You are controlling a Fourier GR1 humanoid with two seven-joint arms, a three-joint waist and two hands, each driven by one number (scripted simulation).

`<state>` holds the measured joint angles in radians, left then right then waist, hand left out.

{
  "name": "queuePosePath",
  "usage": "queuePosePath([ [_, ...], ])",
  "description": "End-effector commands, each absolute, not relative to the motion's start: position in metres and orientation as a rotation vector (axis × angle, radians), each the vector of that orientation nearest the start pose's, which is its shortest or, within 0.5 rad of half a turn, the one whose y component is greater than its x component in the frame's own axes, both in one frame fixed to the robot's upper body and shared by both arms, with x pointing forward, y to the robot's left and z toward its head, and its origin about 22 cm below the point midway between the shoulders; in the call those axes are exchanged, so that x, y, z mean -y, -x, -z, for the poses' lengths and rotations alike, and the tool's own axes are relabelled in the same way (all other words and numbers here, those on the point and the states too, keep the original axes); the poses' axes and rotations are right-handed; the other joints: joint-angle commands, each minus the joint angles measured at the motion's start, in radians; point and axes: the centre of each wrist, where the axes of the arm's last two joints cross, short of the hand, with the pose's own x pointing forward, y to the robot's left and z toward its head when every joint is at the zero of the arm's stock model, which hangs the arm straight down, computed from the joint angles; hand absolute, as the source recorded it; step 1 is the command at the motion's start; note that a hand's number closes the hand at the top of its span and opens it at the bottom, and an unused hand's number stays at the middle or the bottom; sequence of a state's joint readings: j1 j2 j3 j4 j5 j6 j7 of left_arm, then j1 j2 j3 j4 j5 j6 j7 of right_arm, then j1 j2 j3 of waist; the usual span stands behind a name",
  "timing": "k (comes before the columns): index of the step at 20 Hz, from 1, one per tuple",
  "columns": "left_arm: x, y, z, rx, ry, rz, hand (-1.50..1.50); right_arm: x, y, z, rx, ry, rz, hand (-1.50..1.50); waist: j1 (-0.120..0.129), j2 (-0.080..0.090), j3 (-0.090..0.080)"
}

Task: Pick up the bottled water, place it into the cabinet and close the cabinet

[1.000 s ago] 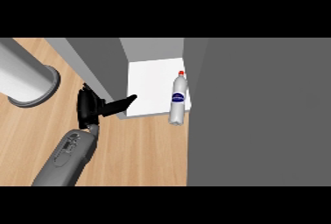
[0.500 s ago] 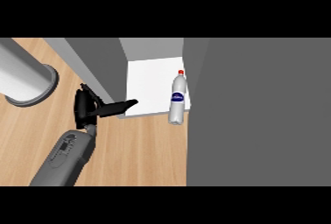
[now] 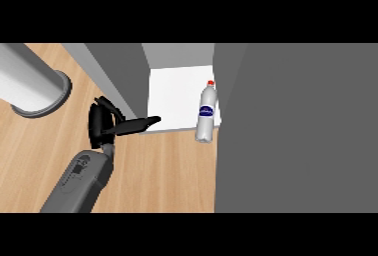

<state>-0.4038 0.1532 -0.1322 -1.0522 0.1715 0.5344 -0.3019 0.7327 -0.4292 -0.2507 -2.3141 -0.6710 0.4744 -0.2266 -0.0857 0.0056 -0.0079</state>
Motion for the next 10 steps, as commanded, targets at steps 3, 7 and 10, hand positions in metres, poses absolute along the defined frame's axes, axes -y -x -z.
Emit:
queuePosePath([
  [3,-0.111,-0.349,-0.042,1.901,0.015,-0.056,-1.50,0.329,-0.071,-0.134,1.922,-0.307,-0.191,-1.50,-0.010,-0.004,0.004],
  [7,-0.110,-0.335,-0.030,1.884,0.067,-0.049,-1.50,0.329,-0.069,-0.138,1.905,-0.316,-0.193,-1.50,-0.006,-0.008,0.003],
  [10,-0.113,-0.321,-0.019,1.873,0.129,-0.065,-1.50,0.328,-0.067,-0.138,1.909,-0.296,-0.174,-1.50,0.007,-0.010,0.003],
])
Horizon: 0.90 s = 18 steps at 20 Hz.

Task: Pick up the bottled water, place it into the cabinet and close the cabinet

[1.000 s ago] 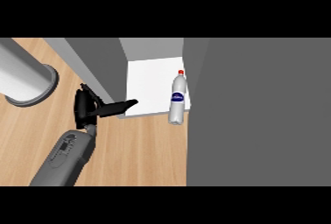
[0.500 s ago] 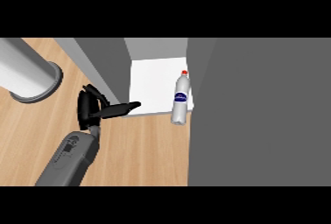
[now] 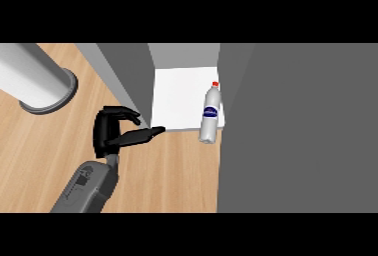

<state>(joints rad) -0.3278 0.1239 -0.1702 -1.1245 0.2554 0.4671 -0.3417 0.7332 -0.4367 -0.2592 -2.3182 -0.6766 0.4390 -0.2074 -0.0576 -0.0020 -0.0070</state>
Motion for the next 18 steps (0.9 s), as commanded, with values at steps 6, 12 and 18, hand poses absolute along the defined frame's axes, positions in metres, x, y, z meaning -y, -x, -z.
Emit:
queuePosePath([
  [6,-0.097,-0.289,-0.018,1.872,0.247,-0.097,-1.50,0.327,-0.064,-0.139,1.897,-0.276,-0.155,-1.50,0.012,-0.004,0.004],
  [12,-0.085,-0.246,-0.004,1.812,0.364,-0.102,-1.50,0.320,-0.058,-0.146,1.927,-0.217,-0.138,-1.50,0.047,-0.001,0.006],
  [18,-0.105,-0.198,-0.004,1.815,0.447,-0.020,1.50,0.319,-0.054,-0.151,1.877,-0.281,-0.261,1.50,0.057,-0.003,0.006],
])
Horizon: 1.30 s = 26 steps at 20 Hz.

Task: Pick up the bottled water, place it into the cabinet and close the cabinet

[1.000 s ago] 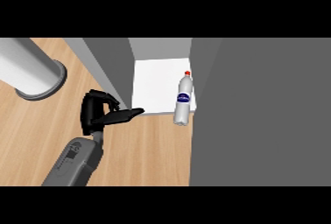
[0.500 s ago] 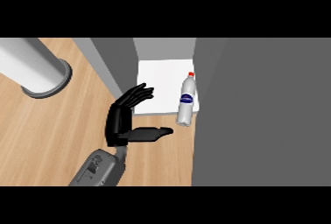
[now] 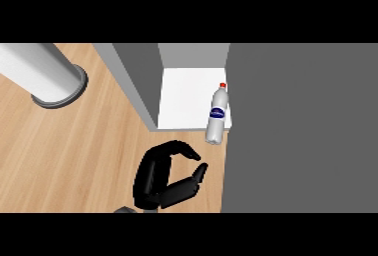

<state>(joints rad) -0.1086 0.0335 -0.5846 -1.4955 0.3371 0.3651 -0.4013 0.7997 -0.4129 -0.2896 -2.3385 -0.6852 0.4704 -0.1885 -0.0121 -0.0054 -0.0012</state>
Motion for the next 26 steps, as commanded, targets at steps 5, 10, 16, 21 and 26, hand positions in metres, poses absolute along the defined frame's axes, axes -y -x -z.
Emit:
queuePosePath([
  [5,-0.142,-0.180,0.004,1.820,0.395,0.013,1.50,0.313,-0.045,-0.162,1.820,-0.338,-0.340,1.50,0.005,-0.001,0.000],
  [10,-0.194,-0.170,-0.007,1.806,0.379,0.044,1.50,0.309,-0.054,-0.155,1.734,-0.418,-0.476,1.50,0.019,-0.001,-0.001],
  [16,-0.234,-0.168,-0.014,1.851,0.307,0.017,1.50,0.288,-0.049,-0.171,1.772,-0.541,-0.582,1.50,0.007,-0.005,-0.004],
  [21,-0.264,-0.162,-0.027,1.856,0.339,-0.021,-1.50,0.284,-0.053,-0.172,1.805,-0.544,-0.642,1.50,0.008,-0.010,-0.005],
  [26,-0.288,-0.160,-0.044,1.887,0.296,-0.025,-1.50,0.270,-0.053,-0.172,1.771,-0.624,-0.663,1.50,0.012,-0.012,-0.007],
])
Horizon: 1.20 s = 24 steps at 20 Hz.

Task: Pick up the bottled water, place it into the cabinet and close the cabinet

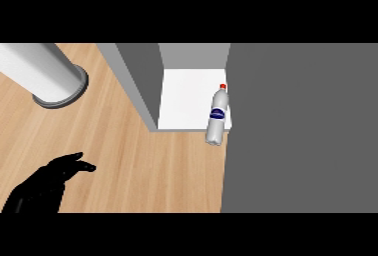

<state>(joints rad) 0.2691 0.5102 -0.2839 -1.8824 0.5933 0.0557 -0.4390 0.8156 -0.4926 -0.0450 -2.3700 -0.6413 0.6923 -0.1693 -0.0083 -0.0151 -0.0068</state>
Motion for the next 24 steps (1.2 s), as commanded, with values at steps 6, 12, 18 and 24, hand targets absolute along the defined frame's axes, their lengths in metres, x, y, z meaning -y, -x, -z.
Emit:
queuePosePath([
  [6,-0.316,-0.154,-0.058,1.884,0.253,-0.025,-1.50,0.261,-0.060,-0.176,1.736,-0.702,-0.766,1.50,0.017,-0.007,-0.005],
  [12,-0.340,-0.149,-0.062,1.860,0.260,-0.042,-1.50,0.248,-0.073,-0.173,1.726,-0.768,-0.841,1.50,0.031,-0.008,-0.012],
  [18,-0.353,-0.139,-0.069,1.859,0.261,-0.054,-1.50,0.237,-0.085,-0.172,1.684,-0.785,-0.925,1.50,0.048,-0.022,-0.015],
  [24,-0.368,-0.136,-0.072,1.850,0.244,-0.050,-1.50,0.217,-0.094,-0.169,1.684,-0.851,-0.873,1.50,0.044,-0.012,-0.016],
])
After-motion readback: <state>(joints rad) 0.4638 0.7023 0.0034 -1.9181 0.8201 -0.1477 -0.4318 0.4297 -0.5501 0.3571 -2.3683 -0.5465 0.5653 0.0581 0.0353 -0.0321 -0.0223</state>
